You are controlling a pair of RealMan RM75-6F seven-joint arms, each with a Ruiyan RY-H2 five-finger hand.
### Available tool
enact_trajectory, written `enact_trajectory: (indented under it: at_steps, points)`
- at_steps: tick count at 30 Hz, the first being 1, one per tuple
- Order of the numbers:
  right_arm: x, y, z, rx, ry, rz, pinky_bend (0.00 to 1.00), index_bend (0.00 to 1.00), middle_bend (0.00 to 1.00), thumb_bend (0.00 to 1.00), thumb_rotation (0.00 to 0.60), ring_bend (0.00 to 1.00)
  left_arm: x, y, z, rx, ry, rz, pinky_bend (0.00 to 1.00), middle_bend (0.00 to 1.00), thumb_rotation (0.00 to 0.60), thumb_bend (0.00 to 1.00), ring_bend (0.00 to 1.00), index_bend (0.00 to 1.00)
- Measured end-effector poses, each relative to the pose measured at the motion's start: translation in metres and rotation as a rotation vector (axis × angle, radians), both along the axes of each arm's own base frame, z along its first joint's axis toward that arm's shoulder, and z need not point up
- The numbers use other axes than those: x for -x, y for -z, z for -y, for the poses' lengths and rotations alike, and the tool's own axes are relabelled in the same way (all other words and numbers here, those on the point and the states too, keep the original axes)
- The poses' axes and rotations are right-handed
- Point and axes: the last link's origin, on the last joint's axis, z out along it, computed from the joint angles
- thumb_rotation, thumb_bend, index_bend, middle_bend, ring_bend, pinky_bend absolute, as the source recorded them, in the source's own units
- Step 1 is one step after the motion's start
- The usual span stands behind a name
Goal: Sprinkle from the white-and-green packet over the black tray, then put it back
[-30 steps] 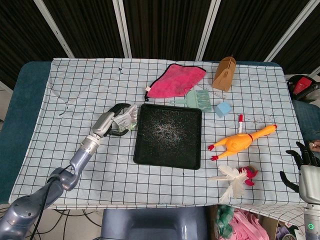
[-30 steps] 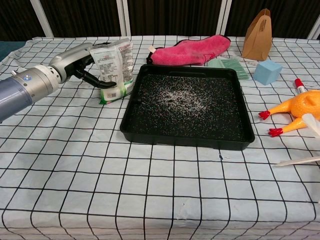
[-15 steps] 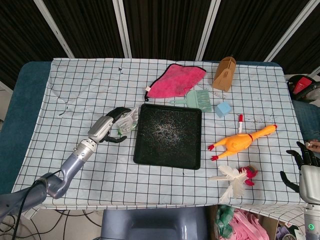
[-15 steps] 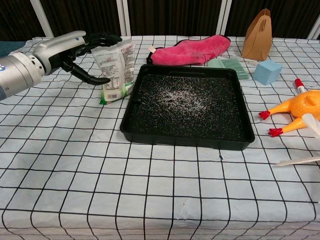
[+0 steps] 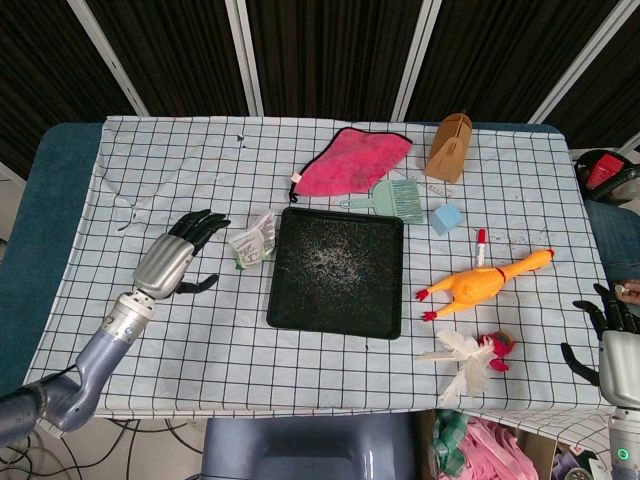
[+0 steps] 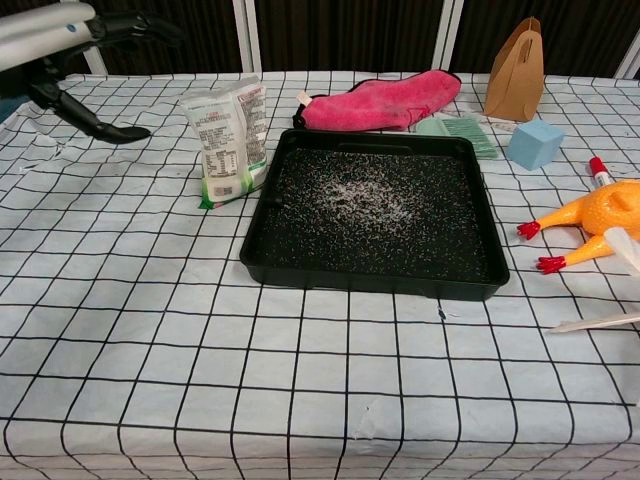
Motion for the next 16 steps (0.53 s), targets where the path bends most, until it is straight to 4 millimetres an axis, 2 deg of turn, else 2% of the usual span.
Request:
enact_trajectory:
  at_steps: [6, 11, 16]
  points:
    - [-0.001, 0.0, 0.0, -0.006, -0.003, -0.005, 0.25, 0.29, 0.08, 0.22, 0.6, 0.14, 0.013, -0.049, 0.027, -0.155, -0.023, -0.191, 0.08, 0.1, 0.6, 0.26, 0.0, 0.13]
    - [-0.001, 0.0, -0.001, -0.009, -0.004, -0.005, 0.25, 0.29, 0.08, 0.22, 0.6, 0.14, 0.039, -0.093, 0.06, -0.247, -0.112, -0.279, 0.08, 0.1, 0.6, 0.26, 0.0, 0.13]
    - [-0.003, 0.0, -0.001, -0.013, -0.013, -0.012, 0.25, 0.29, 0.08, 0.22, 0.6, 0.14, 0.068, -0.114, 0.089, -0.225, -0.22, -0.339, 0.08, 0.1, 0.6, 0.26, 0.0, 0.13]
